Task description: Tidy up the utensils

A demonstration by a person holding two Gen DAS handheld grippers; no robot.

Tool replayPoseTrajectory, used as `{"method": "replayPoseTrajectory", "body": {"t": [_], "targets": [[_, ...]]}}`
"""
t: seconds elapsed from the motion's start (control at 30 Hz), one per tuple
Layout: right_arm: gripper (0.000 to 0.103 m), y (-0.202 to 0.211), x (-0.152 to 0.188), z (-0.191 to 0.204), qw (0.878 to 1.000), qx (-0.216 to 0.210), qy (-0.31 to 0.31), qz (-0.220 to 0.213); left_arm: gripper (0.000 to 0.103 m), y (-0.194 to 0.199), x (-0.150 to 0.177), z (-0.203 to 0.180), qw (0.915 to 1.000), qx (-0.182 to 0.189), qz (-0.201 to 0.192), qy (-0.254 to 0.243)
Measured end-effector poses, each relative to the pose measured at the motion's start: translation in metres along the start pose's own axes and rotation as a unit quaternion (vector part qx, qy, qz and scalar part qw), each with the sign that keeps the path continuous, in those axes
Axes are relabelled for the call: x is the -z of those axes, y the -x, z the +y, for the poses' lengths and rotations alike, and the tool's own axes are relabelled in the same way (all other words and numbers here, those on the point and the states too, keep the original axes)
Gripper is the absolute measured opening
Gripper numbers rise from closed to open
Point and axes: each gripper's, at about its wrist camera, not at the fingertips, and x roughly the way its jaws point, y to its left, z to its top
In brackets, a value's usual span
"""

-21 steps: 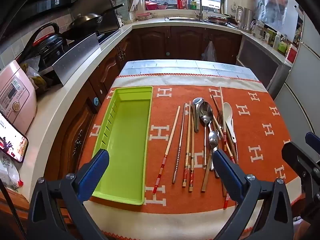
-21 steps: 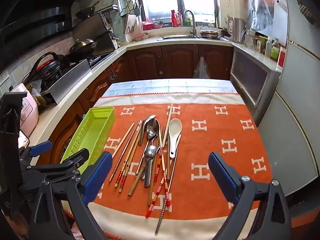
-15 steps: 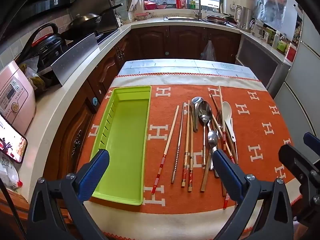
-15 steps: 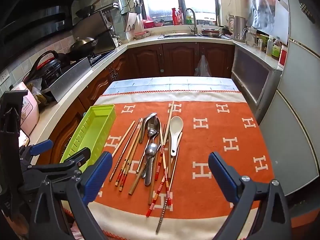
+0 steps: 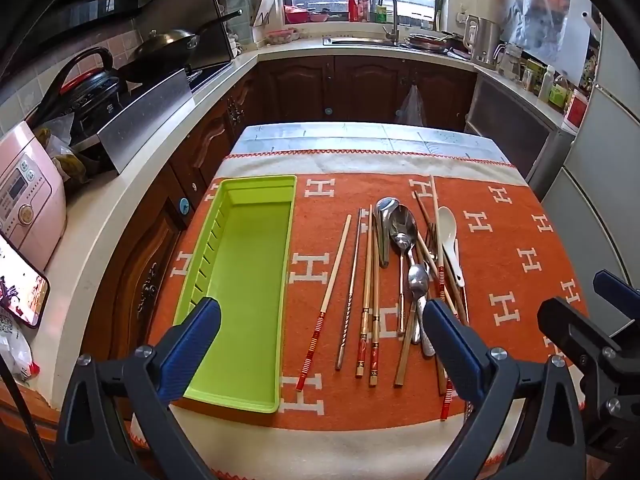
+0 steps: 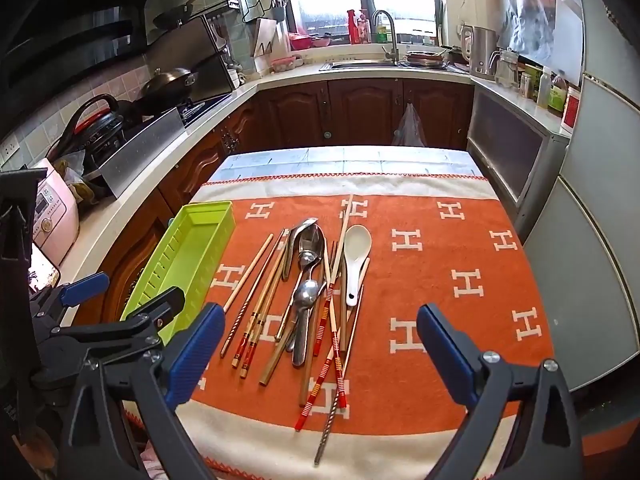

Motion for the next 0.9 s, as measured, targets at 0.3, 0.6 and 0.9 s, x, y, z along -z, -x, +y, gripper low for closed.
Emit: {"method": "replayPoseTrajectory", "body": {"t": [0.3,0.6,0.9], "targets": [[0.097,-0.0027,0.001,-0.0001,1.0,-0.003,0.001,0.004,0.1,-0.0011,-0.0007,-0.0007,1.0,0.004,0.005,-0.003],[0.097,-0.004,0.0016,0.0,1.0,-0.004,0.001,0.006,0.1,-0.0023,0.0007,-0.0032,1.0,0.0,0.006,-0.007],[0.097,-0.0049,0.0023,-0.0002,1.0,-0.004,0.0,0.007,0.1,-0.0027,0.0006,-0.0031,0.9999,-0.003,0.008,-0.009]]}}
